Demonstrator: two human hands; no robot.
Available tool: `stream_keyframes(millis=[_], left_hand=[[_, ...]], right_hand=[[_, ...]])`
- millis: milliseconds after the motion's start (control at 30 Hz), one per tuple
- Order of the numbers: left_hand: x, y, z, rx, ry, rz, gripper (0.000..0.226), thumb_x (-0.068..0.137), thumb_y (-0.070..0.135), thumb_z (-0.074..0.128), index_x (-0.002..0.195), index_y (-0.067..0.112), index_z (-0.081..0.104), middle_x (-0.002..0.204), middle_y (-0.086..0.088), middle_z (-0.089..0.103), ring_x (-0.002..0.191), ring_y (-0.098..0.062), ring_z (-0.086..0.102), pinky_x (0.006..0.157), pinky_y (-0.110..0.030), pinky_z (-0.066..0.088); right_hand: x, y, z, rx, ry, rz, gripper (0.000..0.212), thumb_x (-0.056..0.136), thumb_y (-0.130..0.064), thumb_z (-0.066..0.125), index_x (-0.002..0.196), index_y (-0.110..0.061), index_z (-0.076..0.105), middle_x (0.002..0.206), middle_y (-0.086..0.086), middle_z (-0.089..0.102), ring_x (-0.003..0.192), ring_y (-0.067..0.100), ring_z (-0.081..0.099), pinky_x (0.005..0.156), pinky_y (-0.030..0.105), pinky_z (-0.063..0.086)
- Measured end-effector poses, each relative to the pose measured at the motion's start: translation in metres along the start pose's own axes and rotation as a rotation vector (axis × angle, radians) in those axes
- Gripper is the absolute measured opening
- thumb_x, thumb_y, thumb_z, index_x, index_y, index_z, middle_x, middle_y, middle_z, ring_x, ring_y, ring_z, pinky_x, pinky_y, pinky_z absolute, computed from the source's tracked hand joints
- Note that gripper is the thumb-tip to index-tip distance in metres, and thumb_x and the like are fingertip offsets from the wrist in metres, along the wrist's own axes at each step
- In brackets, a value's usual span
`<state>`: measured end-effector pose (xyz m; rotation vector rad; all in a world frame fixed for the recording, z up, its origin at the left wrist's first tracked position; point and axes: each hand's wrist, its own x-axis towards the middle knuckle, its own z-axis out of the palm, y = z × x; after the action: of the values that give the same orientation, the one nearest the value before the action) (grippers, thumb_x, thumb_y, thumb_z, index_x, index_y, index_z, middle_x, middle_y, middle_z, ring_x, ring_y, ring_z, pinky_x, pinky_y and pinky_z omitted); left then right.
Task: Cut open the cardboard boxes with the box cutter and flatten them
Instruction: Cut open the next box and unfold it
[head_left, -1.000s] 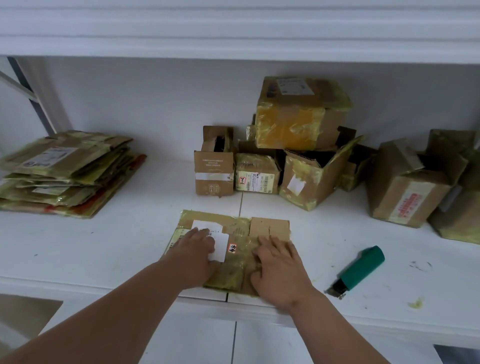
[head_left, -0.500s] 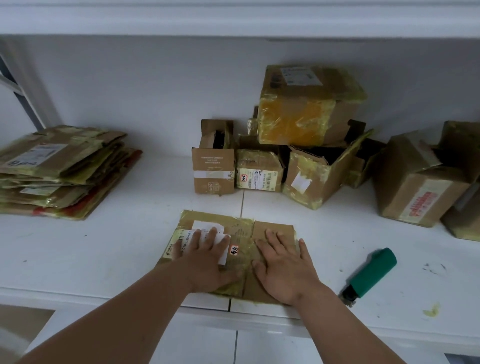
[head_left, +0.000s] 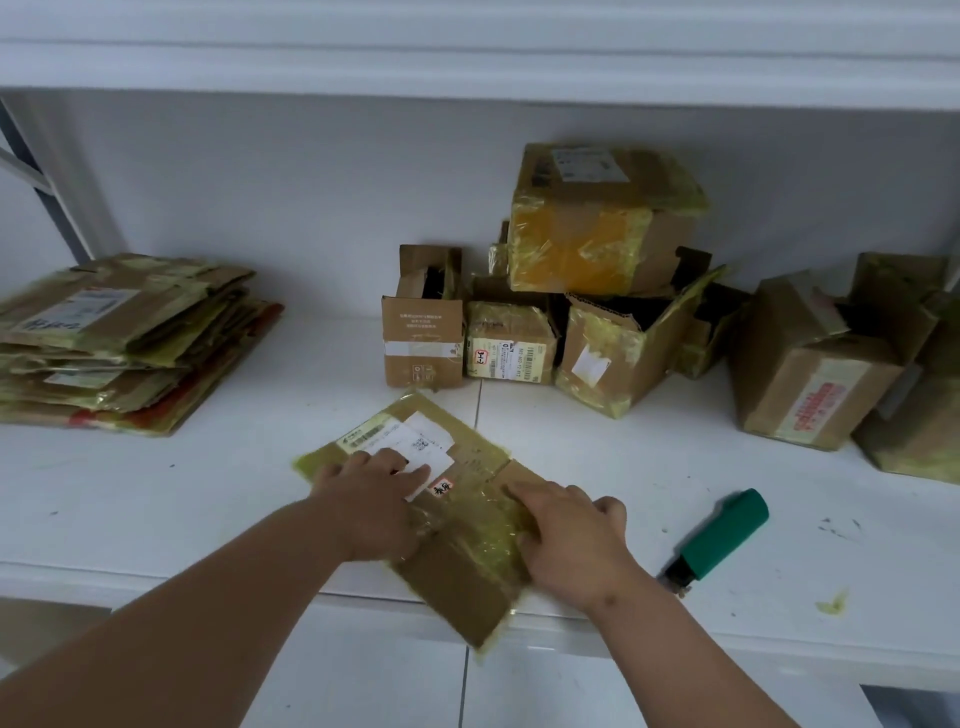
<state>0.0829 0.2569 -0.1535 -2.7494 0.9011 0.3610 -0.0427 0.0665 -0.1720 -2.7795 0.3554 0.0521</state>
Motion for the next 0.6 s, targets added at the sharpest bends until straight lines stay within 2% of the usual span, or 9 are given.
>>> stream_keyframes(millis=[67, 133, 233, 300, 367, 467, 533, 600], left_hand=[[-0.002, -0.004, 0.0, -0.022, 0.028, 0.019, 0.072, 0.088, 0.06, 0.047, 0.15, 0.049, 0.012, 0.155, 0.008, 0.025, 0.141, -0.021, 0.027, 0.112, -0.045, 0.026], [-0.004, -0.002, 0.007, -0.05, 0.028, 0.044, 0.065, 0.093, 0.051, 0.046, 0.149, 0.052, 0.013, 0.156, 0.008, 0.025, 0.143, -0.02, 0.028, 0.112, -0.044, 0.029], [-0.007, 0.003, 0.021, -0.045, -0.048, 0.084, 0.057, 0.101, 0.041, 0.028, 0.152, 0.045, 0.003, 0.165, 0.0, 0.001, 0.15, -0.025, 0.006, 0.119, -0.048, 0.018], [-0.011, 0.008, 0.025, -0.066, -0.085, 0.054, 0.057, 0.1, 0.05, 0.014, 0.154, 0.04, -0.001, 0.164, -0.001, -0.008, 0.15, -0.028, -0.004, 0.121, -0.05, 0.008], [-0.016, 0.015, 0.024, -0.08, -0.097, 0.035, 0.07, 0.09, 0.066, 0.006, 0.155, 0.039, 0.0, 0.164, -0.001, -0.011, 0.15, -0.029, -0.009, 0.12, -0.051, 0.004], [-0.021, 0.019, 0.025, -0.147, -0.049, -0.008, 0.068, 0.094, 0.062, 0.025, 0.154, 0.04, 0.002, 0.164, 0.003, -0.011, 0.15, -0.023, -0.01, 0.121, -0.047, 0.001], [-0.026, 0.018, 0.025, -0.167, -0.02, -0.003, 0.067, 0.094, 0.057, 0.031, 0.154, 0.041, 0.005, 0.164, 0.005, -0.007, 0.15, -0.022, -0.009, 0.121, -0.045, 0.001], [-0.031, 0.018, 0.025, -0.197, 0.009, 0.002, 0.065, 0.094, 0.052, 0.034, 0.154, 0.041, 0.009, 0.163, 0.006, -0.002, 0.149, -0.022, -0.006, 0.122, -0.043, 0.004]], right_hand=[[-0.006, -0.004, 0.006, -0.037, 0.047, -0.047, 0.055, 0.094, -0.031, 0.044, 0.146, -0.046, 0.034, 0.14, -0.015, 0.042, 0.128, 0.014, 0.036, 0.097, 0.037, 0.019], [-0.009, -0.005, 0.01, -0.049, 0.079, -0.076, 0.054, 0.094, -0.037, 0.044, 0.146, -0.047, 0.032, 0.139, -0.014, 0.04, 0.128, 0.015, 0.034, 0.1, 0.036, 0.018], [-0.01, -0.001, 0.014, -0.065, 0.051, -0.099, 0.049, 0.099, -0.042, 0.036, 0.147, -0.048, 0.032, 0.156, -0.016, 0.022, 0.142, 0.014, 0.019, 0.113, 0.039, 0.008], [-0.01, 0.002, 0.017, -0.074, -0.028, -0.093, 0.048, 0.102, -0.042, 0.03, 0.15, -0.047, 0.028, 0.163, -0.018, 0.01, 0.151, 0.012, 0.004, 0.119, 0.045, -0.006], [-0.008, 0.002, 0.017, -0.066, -0.061, -0.08, 0.048, 0.102, -0.041, 0.03, 0.15, -0.047, 0.029, 0.163, -0.018, 0.012, 0.151, 0.01, 0.002, 0.119, 0.048, -0.012], [-0.004, -0.004, 0.01, -0.023, -0.031, -0.042, 0.043, 0.1, -0.041, 0.036, 0.142, -0.049, 0.042, 0.157, -0.019, 0.027, 0.147, 0.009, 0.018, 0.12, 0.042, -0.001], [-0.004, -0.007, 0.007, -0.015, 0.014, -0.018, 0.038, 0.1, -0.043, 0.034, 0.133, -0.049, 0.053, 0.145, -0.018, 0.042, 0.136, 0.013, 0.033, 0.112, 0.039, 0.014], [-0.006, -0.01, 0.008, -0.042, 0.078, 0.008, 0.035, 0.098, -0.045, 0.037, 0.128, -0.044, 0.056, 0.129, -0.012, 0.047, 0.124, 0.017, 0.041, 0.102, 0.036, 0.023]])
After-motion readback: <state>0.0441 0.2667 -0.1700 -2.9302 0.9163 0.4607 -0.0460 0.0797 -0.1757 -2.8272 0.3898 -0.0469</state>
